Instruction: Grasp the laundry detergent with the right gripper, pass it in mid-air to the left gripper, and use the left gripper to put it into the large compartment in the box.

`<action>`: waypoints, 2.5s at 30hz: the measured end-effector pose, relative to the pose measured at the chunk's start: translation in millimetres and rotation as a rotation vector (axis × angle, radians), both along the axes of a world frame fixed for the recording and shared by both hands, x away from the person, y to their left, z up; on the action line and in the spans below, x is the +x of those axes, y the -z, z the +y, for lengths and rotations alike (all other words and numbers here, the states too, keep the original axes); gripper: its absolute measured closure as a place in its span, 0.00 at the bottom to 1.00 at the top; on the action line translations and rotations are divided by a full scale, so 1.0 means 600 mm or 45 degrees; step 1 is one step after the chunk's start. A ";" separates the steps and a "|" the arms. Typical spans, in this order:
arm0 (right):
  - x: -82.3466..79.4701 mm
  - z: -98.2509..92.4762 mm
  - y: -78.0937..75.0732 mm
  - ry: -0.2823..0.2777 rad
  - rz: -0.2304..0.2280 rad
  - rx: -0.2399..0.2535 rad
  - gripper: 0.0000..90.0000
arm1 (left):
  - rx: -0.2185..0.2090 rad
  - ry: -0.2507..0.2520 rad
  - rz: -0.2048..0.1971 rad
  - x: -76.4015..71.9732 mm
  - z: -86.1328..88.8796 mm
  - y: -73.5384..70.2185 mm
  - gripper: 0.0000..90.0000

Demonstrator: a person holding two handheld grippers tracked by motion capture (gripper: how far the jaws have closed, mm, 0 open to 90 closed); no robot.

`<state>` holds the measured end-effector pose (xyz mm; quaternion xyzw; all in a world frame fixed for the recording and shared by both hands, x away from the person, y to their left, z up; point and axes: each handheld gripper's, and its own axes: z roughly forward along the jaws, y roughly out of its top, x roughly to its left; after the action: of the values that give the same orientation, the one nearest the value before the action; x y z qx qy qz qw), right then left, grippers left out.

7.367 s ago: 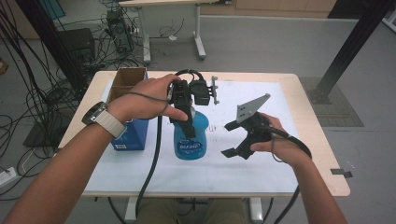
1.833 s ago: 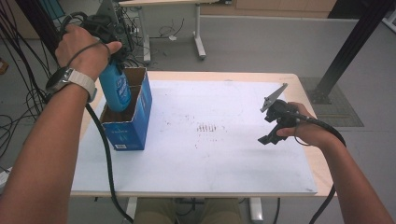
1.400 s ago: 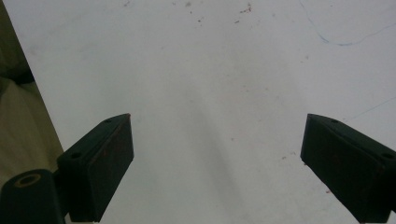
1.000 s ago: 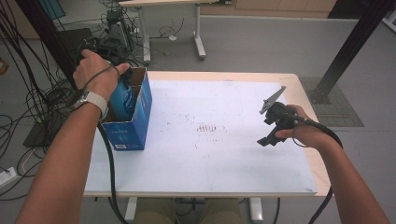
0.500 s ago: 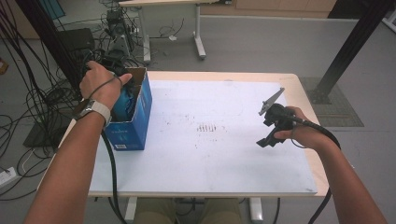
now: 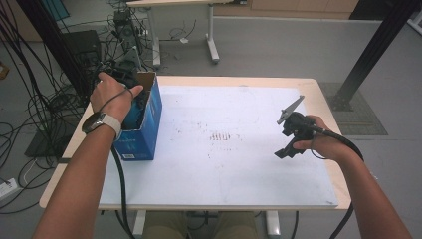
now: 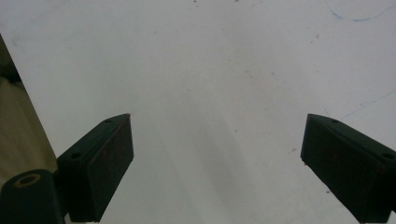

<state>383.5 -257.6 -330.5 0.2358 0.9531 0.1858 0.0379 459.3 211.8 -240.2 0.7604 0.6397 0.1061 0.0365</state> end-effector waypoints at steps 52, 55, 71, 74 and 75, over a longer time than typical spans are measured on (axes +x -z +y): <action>-0.004 -0.002 0.010 0.012 0.020 0.000 0.11 | -0.005 0.014 0.018 0.003 0.008 0.058 0.42; -0.003 -0.002 0.010 0.012 0.019 -0.002 0.11 | -0.006 0.015 0.020 0.004 0.008 0.058 0.42; -0.003 -0.001 0.012 0.010 0.021 0.004 0.11 | -0.006 0.022 0.015 0.003 0.009 0.058 0.42; -0.004 -0.002 0.014 0.008 0.024 -0.002 0.11 | -0.006 0.024 0.012 0.003 0.009 0.059 0.42; -0.004 -0.002 0.014 0.009 0.023 0.001 0.11 | -0.005 0.024 0.012 0.003 0.009 0.059 0.42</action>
<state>381.0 -258.9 -339.0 0.2409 0.9525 0.1841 0.0297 461.0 217.0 -275.4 0.7667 0.6329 0.1011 0.0360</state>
